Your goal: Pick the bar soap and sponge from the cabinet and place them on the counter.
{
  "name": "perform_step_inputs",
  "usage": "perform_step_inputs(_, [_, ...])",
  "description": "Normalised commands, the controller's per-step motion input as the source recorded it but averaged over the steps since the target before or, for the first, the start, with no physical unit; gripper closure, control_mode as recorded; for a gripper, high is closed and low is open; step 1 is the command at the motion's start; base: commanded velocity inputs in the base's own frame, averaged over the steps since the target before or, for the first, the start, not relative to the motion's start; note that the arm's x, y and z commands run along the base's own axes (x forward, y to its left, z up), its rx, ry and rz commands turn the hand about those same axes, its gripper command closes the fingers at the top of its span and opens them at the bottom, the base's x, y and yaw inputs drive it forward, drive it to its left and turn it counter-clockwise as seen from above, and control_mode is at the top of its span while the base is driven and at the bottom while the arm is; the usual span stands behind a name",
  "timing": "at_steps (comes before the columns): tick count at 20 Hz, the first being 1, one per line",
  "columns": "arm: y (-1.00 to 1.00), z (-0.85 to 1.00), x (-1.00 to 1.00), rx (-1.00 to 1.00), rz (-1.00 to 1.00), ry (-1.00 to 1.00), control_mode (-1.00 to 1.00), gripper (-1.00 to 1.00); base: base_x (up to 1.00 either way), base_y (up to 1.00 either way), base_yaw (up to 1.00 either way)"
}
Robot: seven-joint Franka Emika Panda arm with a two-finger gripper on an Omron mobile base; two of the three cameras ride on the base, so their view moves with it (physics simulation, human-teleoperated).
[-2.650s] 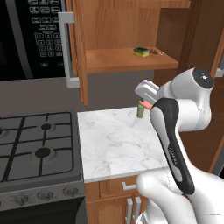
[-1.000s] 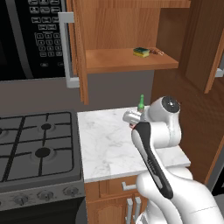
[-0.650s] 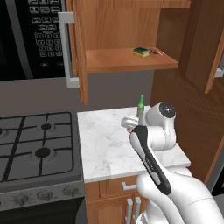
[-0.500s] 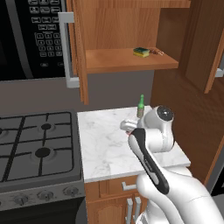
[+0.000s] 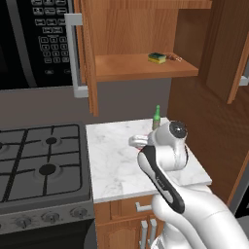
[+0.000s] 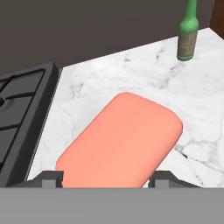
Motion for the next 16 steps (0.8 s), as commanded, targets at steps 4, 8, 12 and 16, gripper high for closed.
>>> perform_step_inputs(4, [0.09,-0.44,0.13,-0.07,0.06,-0.08,-1.0,1.0,0.0,0.0,0.0])
perform_step_inputs(8, [0.01,-0.56,0.1,-0.09,0.04,-0.02,-1.0,1.0,0.0,0.0,0.0])
perform_step_inputs(12, [0.01,-0.64,0.17,-0.1,0.02,0.0,-1.0,1.0,0.0,0.0,0.0])
perform_step_inputs(16, [0.0,-0.61,0.22,-0.07,0.02,0.0,-1.0,1.0,0.0,0.0,0.0])
